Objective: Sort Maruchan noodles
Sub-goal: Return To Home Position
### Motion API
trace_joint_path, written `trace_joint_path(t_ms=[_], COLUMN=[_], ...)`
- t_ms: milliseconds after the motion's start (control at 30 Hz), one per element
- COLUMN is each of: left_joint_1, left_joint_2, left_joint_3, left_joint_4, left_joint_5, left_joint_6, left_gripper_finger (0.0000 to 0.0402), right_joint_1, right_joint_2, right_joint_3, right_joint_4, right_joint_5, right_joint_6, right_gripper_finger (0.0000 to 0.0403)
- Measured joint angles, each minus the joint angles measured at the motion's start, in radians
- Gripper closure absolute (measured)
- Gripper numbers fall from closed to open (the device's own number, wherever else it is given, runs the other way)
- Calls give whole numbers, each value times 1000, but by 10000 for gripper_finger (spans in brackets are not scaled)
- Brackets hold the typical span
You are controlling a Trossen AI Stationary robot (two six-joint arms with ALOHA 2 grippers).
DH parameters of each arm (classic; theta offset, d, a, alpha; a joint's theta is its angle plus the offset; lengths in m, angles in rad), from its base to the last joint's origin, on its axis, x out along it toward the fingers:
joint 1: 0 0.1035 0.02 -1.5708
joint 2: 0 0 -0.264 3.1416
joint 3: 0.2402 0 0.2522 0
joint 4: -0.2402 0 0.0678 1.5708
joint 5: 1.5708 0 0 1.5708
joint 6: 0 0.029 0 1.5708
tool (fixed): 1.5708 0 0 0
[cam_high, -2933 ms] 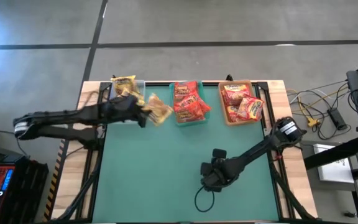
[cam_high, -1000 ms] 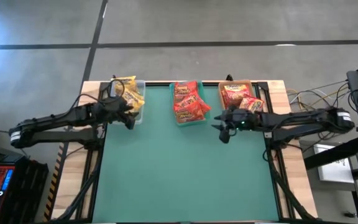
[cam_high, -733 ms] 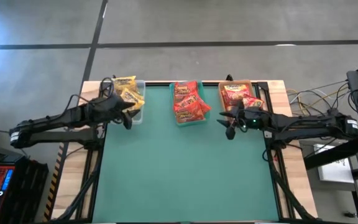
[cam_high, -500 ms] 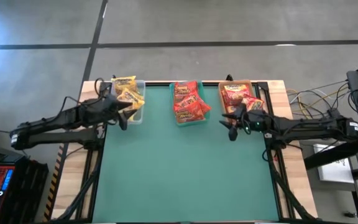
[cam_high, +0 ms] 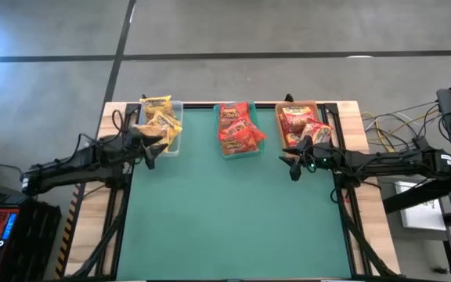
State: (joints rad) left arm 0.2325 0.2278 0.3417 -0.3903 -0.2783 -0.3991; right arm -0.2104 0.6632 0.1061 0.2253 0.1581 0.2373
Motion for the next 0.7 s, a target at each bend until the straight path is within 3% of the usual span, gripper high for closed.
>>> trace_joint_path(t_ms=[200,367,700], left_joint_1=[0,0,0], left_joint_2=[-68,-80,-68], left_joint_3=[-196,-329,-324], left_joint_4=[287,539,520], left_joint_5=[22,27,-1], left_joint_6=[-2,22,61], left_gripper_finger=[208,208,208], right_joint_1=[0,0,0], right_joint_2=[0,1,1], right_joint_3=[-2,-2,-3], right_joint_4=[1,-10,-11], right_joint_5=[8,95,133], right_joint_6=[-2,-2,-5], right_gripper_finger=[227,227,227])
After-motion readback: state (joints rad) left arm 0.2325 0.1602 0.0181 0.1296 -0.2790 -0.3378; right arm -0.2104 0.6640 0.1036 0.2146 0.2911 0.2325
